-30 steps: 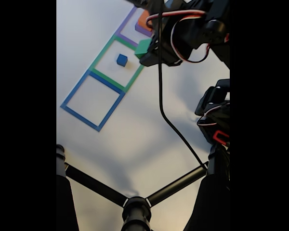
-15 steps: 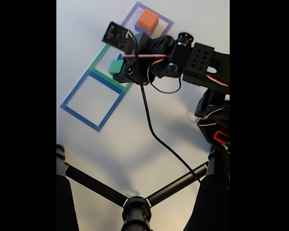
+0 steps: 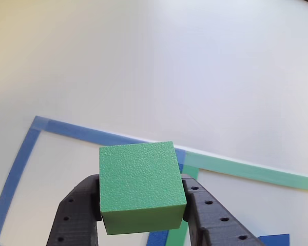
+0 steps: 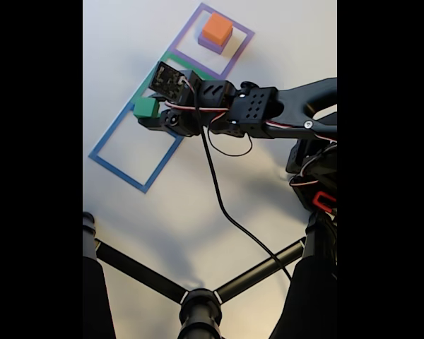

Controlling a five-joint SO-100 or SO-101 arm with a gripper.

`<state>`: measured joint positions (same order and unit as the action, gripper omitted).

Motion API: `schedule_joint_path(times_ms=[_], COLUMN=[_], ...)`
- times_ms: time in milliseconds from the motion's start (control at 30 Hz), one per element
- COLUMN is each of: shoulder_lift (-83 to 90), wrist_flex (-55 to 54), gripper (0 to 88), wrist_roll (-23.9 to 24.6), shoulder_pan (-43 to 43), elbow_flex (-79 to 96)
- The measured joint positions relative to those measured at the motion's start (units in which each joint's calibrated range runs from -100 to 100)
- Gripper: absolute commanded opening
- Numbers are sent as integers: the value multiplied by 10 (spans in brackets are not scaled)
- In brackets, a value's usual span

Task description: Tower of hanoi

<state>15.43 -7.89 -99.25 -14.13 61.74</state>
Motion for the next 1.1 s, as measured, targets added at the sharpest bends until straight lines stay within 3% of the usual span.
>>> schedule_joint_path(times_ms=[600, 1100], shoulder_lift=[-155, -235], wrist_flex=[-216, -276], gripper=[78, 77], wrist_roll=[0, 2], shoulder_pan=[-57, -86], elbow_flex=[55, 42])
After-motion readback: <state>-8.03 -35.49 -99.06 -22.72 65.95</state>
